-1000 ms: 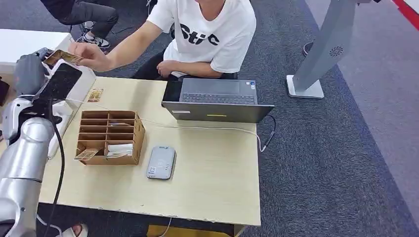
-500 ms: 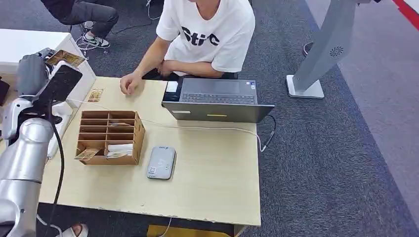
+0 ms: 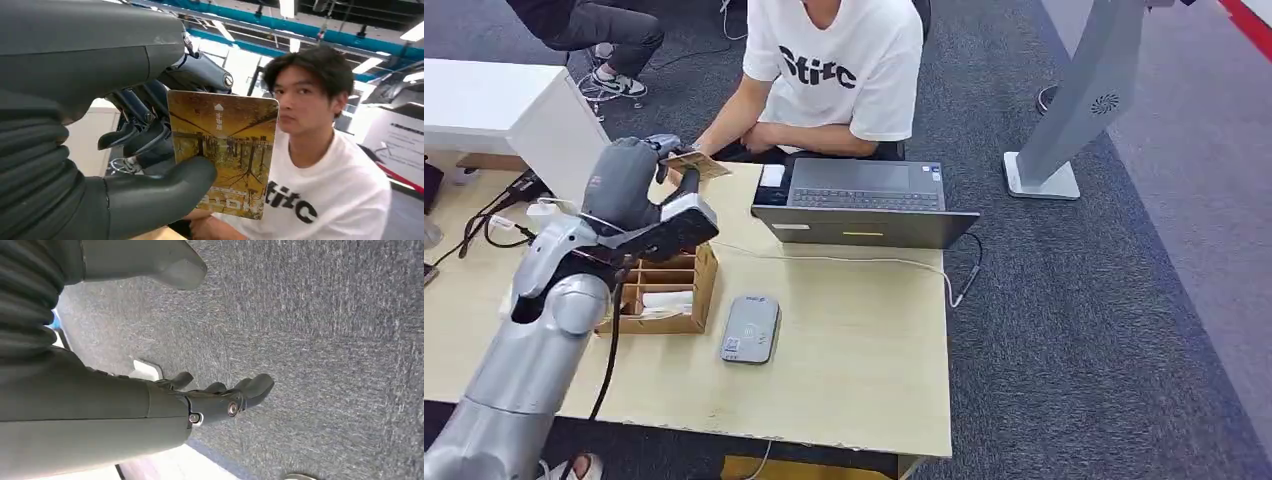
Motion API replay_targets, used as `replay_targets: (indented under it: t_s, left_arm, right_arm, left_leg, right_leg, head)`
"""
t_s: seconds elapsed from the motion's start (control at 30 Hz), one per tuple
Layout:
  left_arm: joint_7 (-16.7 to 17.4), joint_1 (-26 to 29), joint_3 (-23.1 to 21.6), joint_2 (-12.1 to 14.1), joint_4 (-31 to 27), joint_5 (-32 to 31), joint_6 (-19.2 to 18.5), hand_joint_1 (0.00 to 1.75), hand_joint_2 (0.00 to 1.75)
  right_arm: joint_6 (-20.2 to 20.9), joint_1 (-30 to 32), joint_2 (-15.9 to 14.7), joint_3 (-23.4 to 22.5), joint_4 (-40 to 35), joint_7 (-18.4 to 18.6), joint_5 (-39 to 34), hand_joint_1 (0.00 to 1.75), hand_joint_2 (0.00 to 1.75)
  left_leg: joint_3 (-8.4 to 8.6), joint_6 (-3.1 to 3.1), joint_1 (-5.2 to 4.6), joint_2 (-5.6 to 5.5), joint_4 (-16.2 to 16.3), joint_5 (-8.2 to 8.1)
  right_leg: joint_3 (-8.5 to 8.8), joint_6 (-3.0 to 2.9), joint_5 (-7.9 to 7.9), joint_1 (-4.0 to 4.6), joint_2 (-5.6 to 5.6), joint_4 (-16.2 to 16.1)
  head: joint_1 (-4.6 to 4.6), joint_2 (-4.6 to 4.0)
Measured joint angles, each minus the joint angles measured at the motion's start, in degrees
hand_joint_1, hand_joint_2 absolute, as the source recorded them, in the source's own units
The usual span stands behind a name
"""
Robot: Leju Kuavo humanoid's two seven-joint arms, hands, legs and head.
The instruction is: Pass the card to the sensor for recognition and then transmit it.
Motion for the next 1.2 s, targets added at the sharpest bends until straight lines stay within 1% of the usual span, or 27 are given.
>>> replay_targets:
  t_s: [0.13, 0.23, 0.5, 0.6, 0.73, 0.87, 1.07, 1.2]
  left_arm:
    - [-0.06, 0.13, -1.31, 0.13, -1.42, 0.37, -0.39, 1.75, 1.75]
    - [-0.09, 0.27, -2.19, 0.31, -2.23, 0.92, -1.55, 1.75, 1.75]
    - [1.4, 0.23, -5.69, 2.6, -5.22, 3.7, -5.97, 1.75, 1.75]
    - [2.67, -0.34, -7.04, 3.98, -6.25, 5.86, -8.57, 1.75, 1.75]
    - [3.08, -0.58, -9.38, 5.86, -6.79, 5.9, -8.72, 1.75, 1.75]
    - [3.02, -0.54, -10.67, 7.03, -6.66, 5.97, -8.68, 1.75, 1.75]
    - [3.02, -0.09, -11.69, 8.15, -5.99, 5.53, -8.55, 1.75, 1.75]
    - [2.95, 1.24, -12.88, 8.94, -4.59, 4.5, -8.04, 1.75, 1.75]
  right_arm:
    - [-0.04, 0.02, 0.0, -0.22, 0.0, 0.0, 0.0, 0.0, 1.75]
    - [-0.04, 0.01, 0.0, -0.63, 0.0, 0.02, 0.09, 0.0, 1.75]
    - [-0.04, 0.02, 0.24, -1.73, 0.0, 0.02, 0.11, 0.0, 1.75]
    - [-0.04, 0.02, 0.24, -2.56, 0.0, 0.0, 0.18, 0.0, 1.75]
    - [-0.02, 0.02, 0.24, -3.17, 0.0, 0.0, 0.81, 0.0, 1.75]
    - [-0.04, 0.01, 0.26, -3.8, 0.0, 0.02, 1.33, 0.0, 1.75]
    - [-0.04, 0.01, 0.31, -4.07, 0.0, 0.11, 1.42, 0.0, 1.75]
    - [-0.04, 0.02, 0.44, -4.26, 0.0, 0.18, 1.81, 0.0, 1.75]
  left_leg:
    - [0.0, -0.01, 0.03, -0.01, 0.0, 0.01]
    - [0.0, -0.01, 0.03, -0.01, -0.01, 0.01]
    - [-0.01, -0.01, 0.02, -0.01, 0.0, 0.01]
    - [-0.01, -0.01, 0.03, -0.01, 0.0, 0.01]
    - [0.0, -0.01, 0.03, -0.01, 0.0, 0.01]
    - [0.0, -0.01, 0.03, -0.01, 0.0, 0.01]
    - [-0.01, -0.01, 0.03, -0.01, -0.01, 0.0]
    - [-0.01, -0.01, 0.03, 0.0, -0.01, 0.0]
  right_leg:
    - [-0.01, 0.0, 0.0, 0.04, 0.0, 0.0]
    - [0.0, 0.0, 0.0, 0.04, 0.0, 0.01]
    - [0.0, 0.0, 0.0, 0.03, 0.0, 0.01]
    - [0.0, 0.0, 0.0, 0.03, 0.0, 0.01]
    - [0.0, 0.0, 0.0, 0.03, 0.0, 0.01]
    - [0.0, 0.0, 0.0, 0.04, 0.0, 0.01]
    - [0.0, 0.0, -0.01, 0.04, 0.0, 0.01]
    - [-0.01, 0.0, -0.01, 0.03, 0.01, 0.01]
  head:
    - [0.0, 0.0]
    - [0.0, 0.0]
    - [0.0, 0.0]
    - [0.02, 0.0]
    - [-0.02, 0.0]
    - [0.0, 0.0]
    - [0.0, 0.0]
    - [0.0, 0.0]
